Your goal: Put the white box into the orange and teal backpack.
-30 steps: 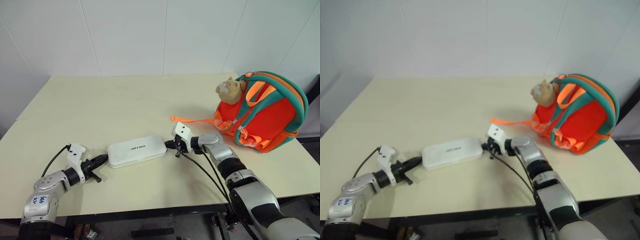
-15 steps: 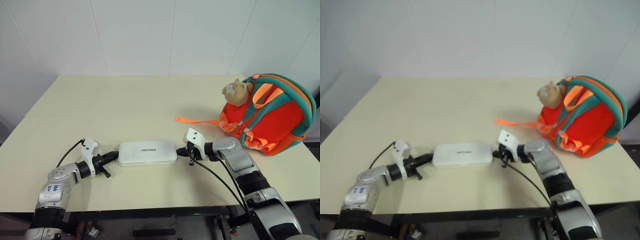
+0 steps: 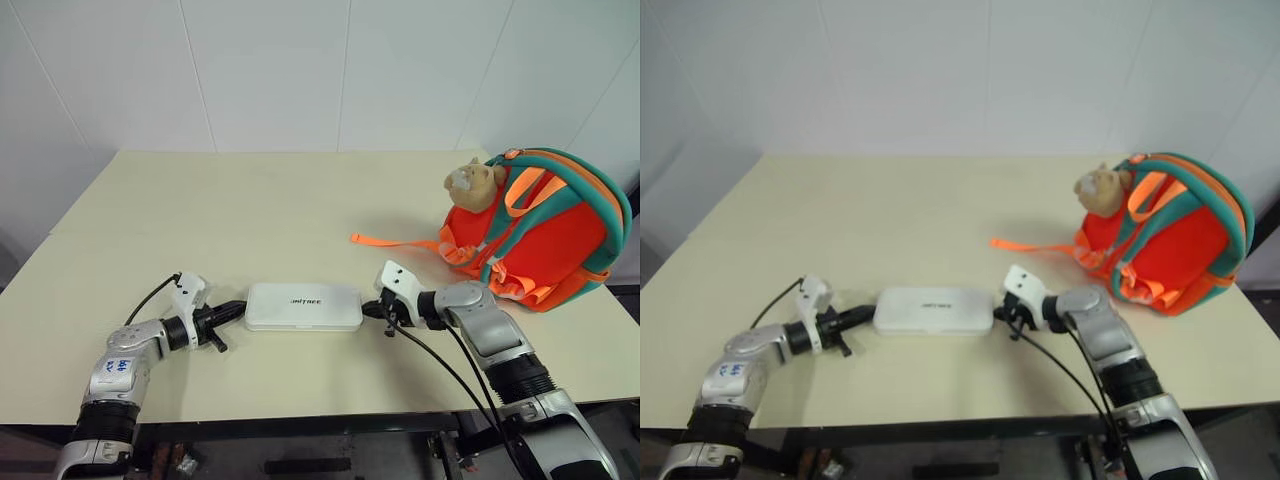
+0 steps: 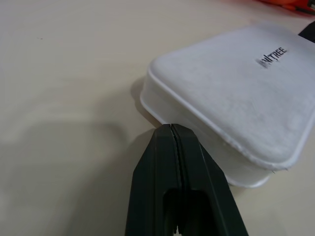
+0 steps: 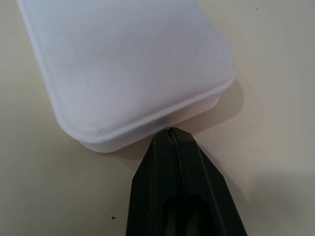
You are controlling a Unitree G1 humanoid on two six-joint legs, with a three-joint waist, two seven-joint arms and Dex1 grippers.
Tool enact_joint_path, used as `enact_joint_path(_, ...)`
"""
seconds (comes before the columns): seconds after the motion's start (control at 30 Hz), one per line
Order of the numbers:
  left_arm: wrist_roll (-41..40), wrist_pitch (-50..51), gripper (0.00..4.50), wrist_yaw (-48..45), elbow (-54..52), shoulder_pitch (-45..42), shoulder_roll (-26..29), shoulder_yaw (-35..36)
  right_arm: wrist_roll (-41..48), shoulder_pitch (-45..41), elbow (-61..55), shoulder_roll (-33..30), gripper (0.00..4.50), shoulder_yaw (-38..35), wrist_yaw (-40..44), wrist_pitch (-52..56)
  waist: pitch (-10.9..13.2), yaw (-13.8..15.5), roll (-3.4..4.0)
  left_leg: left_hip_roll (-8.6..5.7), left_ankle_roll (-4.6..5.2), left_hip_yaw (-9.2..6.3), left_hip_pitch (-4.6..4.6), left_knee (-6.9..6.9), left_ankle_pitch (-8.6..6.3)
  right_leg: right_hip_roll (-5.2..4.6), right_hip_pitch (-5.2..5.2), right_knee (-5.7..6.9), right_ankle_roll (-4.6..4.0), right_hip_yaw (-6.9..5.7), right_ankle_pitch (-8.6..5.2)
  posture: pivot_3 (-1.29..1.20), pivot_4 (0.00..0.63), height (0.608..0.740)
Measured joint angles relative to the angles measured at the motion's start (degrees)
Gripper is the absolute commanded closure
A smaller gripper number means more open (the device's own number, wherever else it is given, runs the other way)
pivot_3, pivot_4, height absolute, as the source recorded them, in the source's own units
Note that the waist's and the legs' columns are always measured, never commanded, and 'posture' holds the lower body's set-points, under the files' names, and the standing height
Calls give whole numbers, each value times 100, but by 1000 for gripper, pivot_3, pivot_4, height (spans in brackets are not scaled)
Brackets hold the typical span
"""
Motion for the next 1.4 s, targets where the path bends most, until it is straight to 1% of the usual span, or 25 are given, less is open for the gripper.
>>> enact_joint_path(0.17,42,19,4477,-212,-252,326,335,-16,70,-144,343,-51,4500,16,68,-255,0,-7,0,1,0,0,-1,-2,0,0,-3,-1,0,1,0,0,150,740)
enact_joint_path(0.27,105,-115,4477,-457,-209,442,794,39,132,-217,482,-308,4500,2,209,-370,0,-15,0,1,0,2,-2,-10,0,0,-6,-7,-3,1,0,0,150,740)
enact_joint_path(0.37,50,-81,3933,-675,-155,475,1051,192,310,-217,468,-629,3965,-13,569,-279,1,-13,1,1,2,3,-5,-14,-4,0,-9,-14,-4,1,-1,0,150,740)
enact_joint_path(0.4,10,-40,3686,-741,-127,473,1132,249,378,-217,429,-728,3698,-20,690,-207,1,-12,1,2,3,4,-6,-15,-5,0,-10,-16,-5,1,-1,0,150,740)
enact_joint_path(0.53,-450,446,2389,-1200,-54,453,1411,546,663,-217,198,-1138,2232,-135,1036,109,2,-10,1,2,5,8,-8,-14,-12,0,-12,-19,-8,2,-4,0,150,740)
enact_joint_path(0.67,-929,1129,1072,-1428,-80,352,1486,696,957,-219,-5,-1251,854,-249,1225,492,2,-14,1,3,5,7,-8,-12,-12,0,-12,-17,-8,2,-4,0,150,740)
enact_joint_path(0.7,-1022,1315,806,-1460,-81,307,1514,707,1060,-219,-76,-1273,549,-249,1293,641,2,-19,1,3,5,8,-8,-11,-12,0,-13,-15,-8,3,-4,0,150,740)
enact_joint_path(0.73,-1112,1552,419,-1510,-81,261,1558,711,1172,-219,-180,-1307,137,-249,1372,803,2,-20,1,3,5,8,-8,-11,-12,0,-13,-15,-8,3,-4,0,150,740)
enact_joint_path(0.77,-1197,1757,94,-1563,-80,244,1612,712,1270,-220,-293,-1338,0,-250,1432,921,2,-26,1,3,5,8,-7,-11,-12,0,-13,-15,-8,4,-4,0,150,740)
enact_joint_path(0.8,-1265,1977,39,-1620,-68,201,1643,711,1364,-221,-386,-1368,0,-253,1484,1037,2,-24,1,3,5,8,-7,-12,-12,0,-13,-15,-8,3,-4,0,150,740)
enact_joint_path(1.0,-1331,2725,39,-1620,116,-249,1592,611,1573,-301,-484,-1347,0,-250,1453,1323,2,-8,1,2,5,7,-8,-6,-12,1,-13,-13,-8,3,-4,0,150,740)
enact_joint_path(1.1,-1346,3283,39,-1592,487,-597,1536,434,1610,-511,-376,-1140,0,-243,1190,1564,2,-8,1,2,5,7,-8,-3,-12,1,-13,-10,-7,3,-3,0,150,740)
enact_joint_path(1.17,-1407,3634,39,-1664,611,-754,1431,268,1615,-654,-273,-1034,0,-238,999,1720,2,-10,1,2,6,8,-9,-4,-12,1,-13,-12,-6,4,-3,0,150,740)
enact_joint_path(1.27,-1382,4023,39,-1361,985,-1137,1093,179,1762,-840,-138,-863,0,-270,823,2234,2,-1,1,3,6,6,-10,-5,-12,4,-15,-7,-6,4,-3,0,150,740)
enact_joint_path(1.33,-1337,4116,39,-1270,1102,-1302,920,-4,1889,-943,-153,-738,0,-269,761,2487,2,0,1,2,6,6,-11,-5,-12,4,-15,-7,-6,4,-3,0,150,740)
enact_joint_path(1.4,-1299,4129,39,-1272,1138,-1379,892,-62,1961,-950,-225,-733,0,-259,719,2718,2,-1,1,2,6,6,-12,-5,-12,4,-15,-9,-5,4,-3,0,150,740)
